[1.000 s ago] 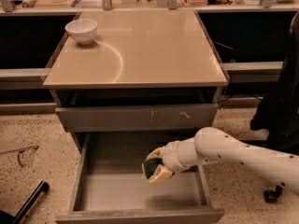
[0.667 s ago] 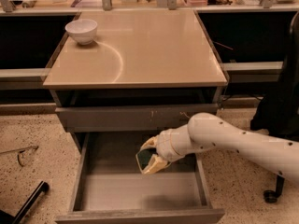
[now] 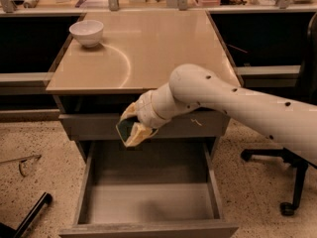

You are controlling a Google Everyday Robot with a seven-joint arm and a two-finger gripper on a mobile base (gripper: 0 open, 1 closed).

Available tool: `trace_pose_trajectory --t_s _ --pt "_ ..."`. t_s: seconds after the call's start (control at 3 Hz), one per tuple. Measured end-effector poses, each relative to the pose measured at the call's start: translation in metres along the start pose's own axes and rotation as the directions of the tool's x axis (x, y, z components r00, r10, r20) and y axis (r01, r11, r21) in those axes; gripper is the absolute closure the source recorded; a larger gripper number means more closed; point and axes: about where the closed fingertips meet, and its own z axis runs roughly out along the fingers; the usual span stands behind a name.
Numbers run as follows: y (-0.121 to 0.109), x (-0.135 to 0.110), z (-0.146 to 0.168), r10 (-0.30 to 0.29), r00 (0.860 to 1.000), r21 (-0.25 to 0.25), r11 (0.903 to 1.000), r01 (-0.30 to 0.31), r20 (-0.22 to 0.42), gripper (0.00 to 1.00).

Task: Pick sponge from middle drawer and place on counter

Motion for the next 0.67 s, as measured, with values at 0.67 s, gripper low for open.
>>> trace_pose_trajectory --t_s 0.67 --pt "-0.0253 -0.0287 -0.0045 -0.083 0.997 0.044 0.9956 0.082 0.005 1.0"
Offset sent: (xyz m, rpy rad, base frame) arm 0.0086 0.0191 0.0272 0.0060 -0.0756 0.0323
